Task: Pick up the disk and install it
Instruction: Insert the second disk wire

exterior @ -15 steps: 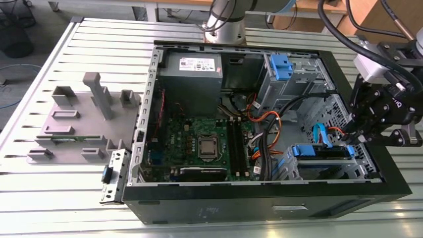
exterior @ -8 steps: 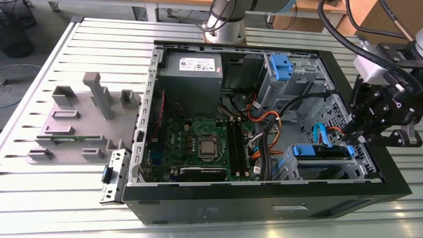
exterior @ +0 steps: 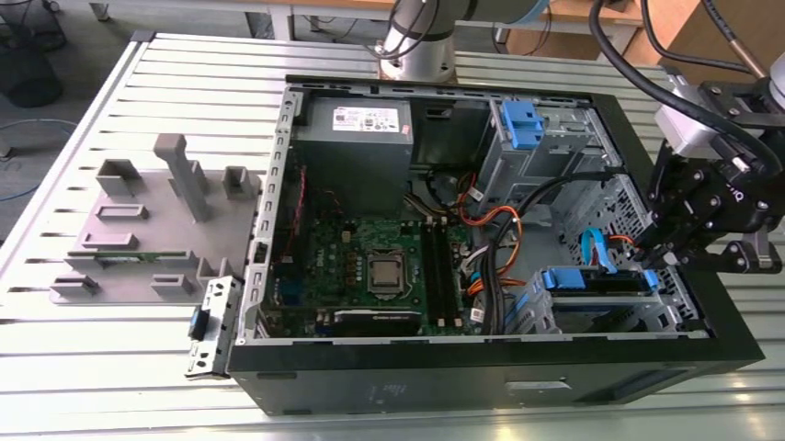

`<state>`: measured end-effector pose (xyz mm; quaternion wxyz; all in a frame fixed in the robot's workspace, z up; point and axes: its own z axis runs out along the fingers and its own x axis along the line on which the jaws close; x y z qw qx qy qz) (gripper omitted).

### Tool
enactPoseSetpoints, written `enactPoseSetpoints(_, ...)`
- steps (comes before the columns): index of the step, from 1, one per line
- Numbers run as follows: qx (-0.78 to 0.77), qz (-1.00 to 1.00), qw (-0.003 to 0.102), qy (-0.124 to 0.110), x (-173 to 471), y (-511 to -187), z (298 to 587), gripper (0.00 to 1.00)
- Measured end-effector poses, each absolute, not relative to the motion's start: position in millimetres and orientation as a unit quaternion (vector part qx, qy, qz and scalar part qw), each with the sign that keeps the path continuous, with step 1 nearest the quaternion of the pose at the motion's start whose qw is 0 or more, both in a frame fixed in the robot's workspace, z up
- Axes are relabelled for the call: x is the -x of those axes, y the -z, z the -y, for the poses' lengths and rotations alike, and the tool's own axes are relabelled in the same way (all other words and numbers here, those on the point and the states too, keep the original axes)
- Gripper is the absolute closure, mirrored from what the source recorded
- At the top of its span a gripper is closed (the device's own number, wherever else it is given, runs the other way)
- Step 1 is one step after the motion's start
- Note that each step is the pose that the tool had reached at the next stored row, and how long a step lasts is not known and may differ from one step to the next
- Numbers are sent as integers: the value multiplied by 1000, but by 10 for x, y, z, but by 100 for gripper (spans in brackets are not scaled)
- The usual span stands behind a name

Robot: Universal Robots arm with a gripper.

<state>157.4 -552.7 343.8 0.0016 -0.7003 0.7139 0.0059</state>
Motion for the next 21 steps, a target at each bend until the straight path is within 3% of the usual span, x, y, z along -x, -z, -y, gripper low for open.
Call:
enactPoseSetpoints(12,700,-714,2,-6,-1574,-3437,5527,71)
enactPoseSetpoints(14,700,-714,2,-6,-1574,-3437,5527,83)
enactPoseSetpoints(21,700,-714,2,-6,-1574,-3436,5527,84)
